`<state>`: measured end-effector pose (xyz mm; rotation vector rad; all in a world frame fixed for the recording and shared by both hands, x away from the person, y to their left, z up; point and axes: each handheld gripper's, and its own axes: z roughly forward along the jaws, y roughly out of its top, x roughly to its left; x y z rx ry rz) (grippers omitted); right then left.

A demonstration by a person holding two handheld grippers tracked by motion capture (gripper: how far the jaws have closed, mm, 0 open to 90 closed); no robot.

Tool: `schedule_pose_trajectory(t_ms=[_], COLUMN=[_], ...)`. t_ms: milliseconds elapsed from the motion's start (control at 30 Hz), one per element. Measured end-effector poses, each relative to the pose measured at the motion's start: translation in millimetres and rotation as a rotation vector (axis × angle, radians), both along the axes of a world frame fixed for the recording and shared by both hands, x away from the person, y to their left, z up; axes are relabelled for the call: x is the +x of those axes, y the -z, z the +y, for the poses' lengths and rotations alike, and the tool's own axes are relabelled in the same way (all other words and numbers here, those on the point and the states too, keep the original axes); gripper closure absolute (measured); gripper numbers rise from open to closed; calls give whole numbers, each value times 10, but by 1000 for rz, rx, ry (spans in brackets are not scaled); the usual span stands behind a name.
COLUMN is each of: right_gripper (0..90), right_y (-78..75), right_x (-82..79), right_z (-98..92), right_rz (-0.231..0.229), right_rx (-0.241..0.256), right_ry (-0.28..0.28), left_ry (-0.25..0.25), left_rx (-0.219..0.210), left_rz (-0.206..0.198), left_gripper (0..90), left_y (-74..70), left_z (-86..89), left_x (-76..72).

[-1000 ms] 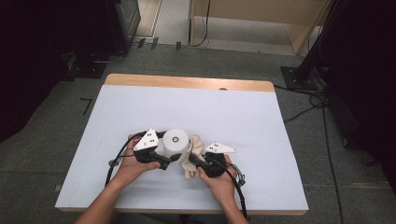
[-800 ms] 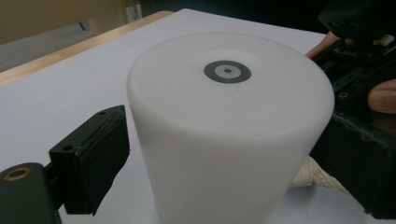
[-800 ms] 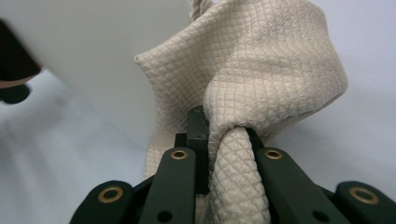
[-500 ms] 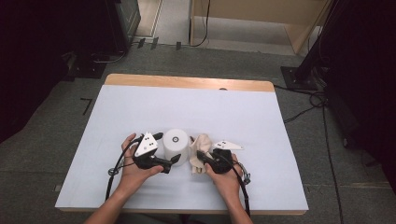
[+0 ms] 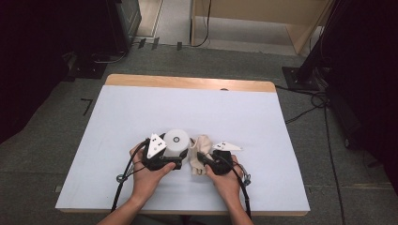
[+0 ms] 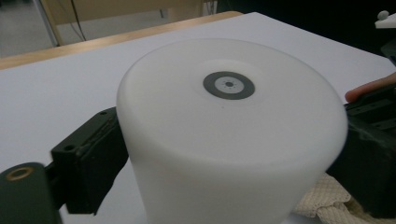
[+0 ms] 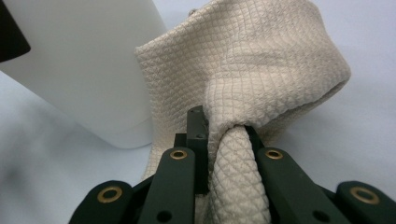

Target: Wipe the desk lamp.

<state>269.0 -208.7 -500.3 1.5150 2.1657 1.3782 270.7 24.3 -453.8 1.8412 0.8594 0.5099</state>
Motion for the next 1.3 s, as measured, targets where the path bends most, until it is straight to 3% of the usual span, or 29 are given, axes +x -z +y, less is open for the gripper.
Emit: schedule_pose_trajectory(t_ms=[167, 300, 333, 433, 533, 667, 733, 833, 1133, 1300], right_gripper=[824, 824, 825, 826, 826, 828, 829, 829, 829, 829], right_y=[-2, -25, -34, -122, -255, -454, -563, -614, -336, -144], right_x=[-1, -16, -21, -60, -119, -215, -274, -316, -235, -161], right_z=[1, 3, 4, 14, 23, 32, 45, 100, 266, 298], right_rz=[-2, -16, -26, -76, -133, -219, -269, -300, -228, -141], right_rx=[-4, 2, 6, 35, 84, 154, 190, 204, 114, 66], right_ry=[-2, -7, -11, -26, -38, -57, -69, -86, -97, -83], left_ry=[48, 115, 151, 240, 311, 350, 362, 369, 379, 385], left_rx=[19, 4, -9, -47, -49, 0, -4, -3, -15, -18], left_rz=[-10, -17, -24, -46, -50, -33, -37, -40, -28, -29], left_gripper=[88, 89, 89, 89, 90, 90, 89, 89, 88, 88], left_y=[-12, -21, -29, -70, -70, 5, 10, 17, 30, 35], left_z=[52, 159, 208, 343, 445, 428, 408, 389, 403, 411], left_x=[44, 130, 165, 253, 321, 343, 336, 329, 342, 348])
